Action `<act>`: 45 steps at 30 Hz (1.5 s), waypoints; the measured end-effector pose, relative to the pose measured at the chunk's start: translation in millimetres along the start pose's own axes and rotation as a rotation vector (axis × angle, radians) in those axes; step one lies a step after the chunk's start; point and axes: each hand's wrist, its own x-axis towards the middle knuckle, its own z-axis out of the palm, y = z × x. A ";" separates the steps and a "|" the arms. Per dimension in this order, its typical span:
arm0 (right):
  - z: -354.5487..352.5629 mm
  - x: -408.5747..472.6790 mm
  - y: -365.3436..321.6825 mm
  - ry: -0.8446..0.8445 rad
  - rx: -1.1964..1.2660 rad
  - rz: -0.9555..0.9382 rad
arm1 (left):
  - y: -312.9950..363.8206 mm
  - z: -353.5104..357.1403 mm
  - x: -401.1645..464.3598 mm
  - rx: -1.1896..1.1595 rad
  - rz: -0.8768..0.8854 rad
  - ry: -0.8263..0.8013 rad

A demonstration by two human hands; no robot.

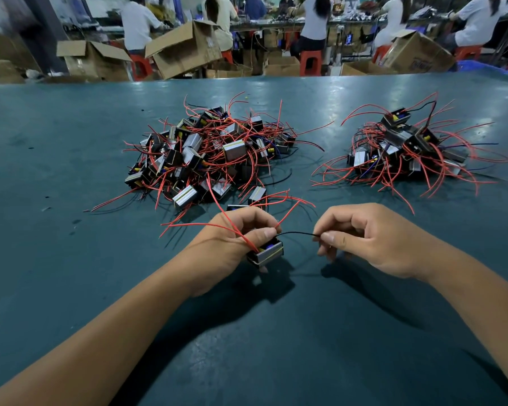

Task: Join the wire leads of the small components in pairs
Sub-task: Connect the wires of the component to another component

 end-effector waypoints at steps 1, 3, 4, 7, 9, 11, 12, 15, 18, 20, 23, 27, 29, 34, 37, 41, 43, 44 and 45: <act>-0.4 -0.6 -1.0 0.013 -0.015 -0.026 | 1.4 1.2 -0.3 -0.065 -0.038 0.004; -0.9 -2.0 -3.3 0.031 -0.041 -0.061 | 4.5 2.3 -1.3 -0.161 -0.101 -0.002; -1.1 -2.9 -4.6 0.036 -0.053 -0.075 | 6.0 2.5 -2.0 -0.196 -0.127 -0.011; -1.1 -6.2 -11.1 0.009 -0.125 -0.116 | 11.0 1.3 -4.4 -0.271 -0.193 -0.046; -1.0 -8.1 -15.1 -0.017 -0.176 -0.121 | 13.1 0.1 -5.1 -0.321 -0.235 -0.058; -1.7 -9.4 -18.5 -0.030 -0.221 -0.134 | 13.5 -1.0 -5.1 -0.360 -0.259 -0.067; -2.5 -9.9 -19.6 -0.036 -0.234 -0.144 | 13.1 -1.1 -4.9 -0.360 -0.258 -0.065; -5.9 -9.7 -18.1 -0.010 -0.268 -0.185 | 11.5 -2.0 -4.2 -0.283 -0.227 -0.046; -9.1 -8.5 -11.0 0.074 -0.391 -0.218 | 11.6 -7.1 -4.0 -0.164 -0.188 -0.021; -7.6 -9.1 -9.4 0.072 -0.408 -0.206 | 12.2 -9.7 -4.3 -0.159 -0.168 -0.023; -4.2 -8.7 -11.0 0.070 -0.344 -0.185 | 12.5 -11.0 -4.7 -0.167 -0.139 -0.055; -0.8 -5.3 -9.8 0.082 -0.389 -0.209 | 8.3 -13.1 -3.5 -0.179 -0.119 -0.090; -1.0 -5.6 -8.4 0.075 -0.402 -0.206 | 6.4 -14.0 -2.2 -0.170 -0.113 -0.092; 1.0 -7.8 -9.6 0.035 -0.397 -0.185 | 4.8 -15.5 -1.0 -0.147 -0.109 -0.093; 0.6 -8.2 -7.0 0.010 -0.428 -0.190 | 5.7 -16.9 -2.0 -0.085 -0.116 -0.126; -7.3 -8.5 -4.0 0.024 -0.460 -0.178 | 5.1 -12.7 -2.2 -0.024 -0.118 -0.118; -13.6 -8.1 -3.2 0.072 -0.461 -0.181 | 5.1 -12.0 -2.0 -0.033 -0.114 -0.103; -16.0 -7.8 -3.5 0.122 -0.447 -0.189 | 5.8 -12.3 -2.3 -0.028 -0.112 -0.102; -17.1 -7.4 -4.3 0.181 -0.411 -0.202 | 6.9 -12.8 -2.7 -0.019 -0.108 -0.108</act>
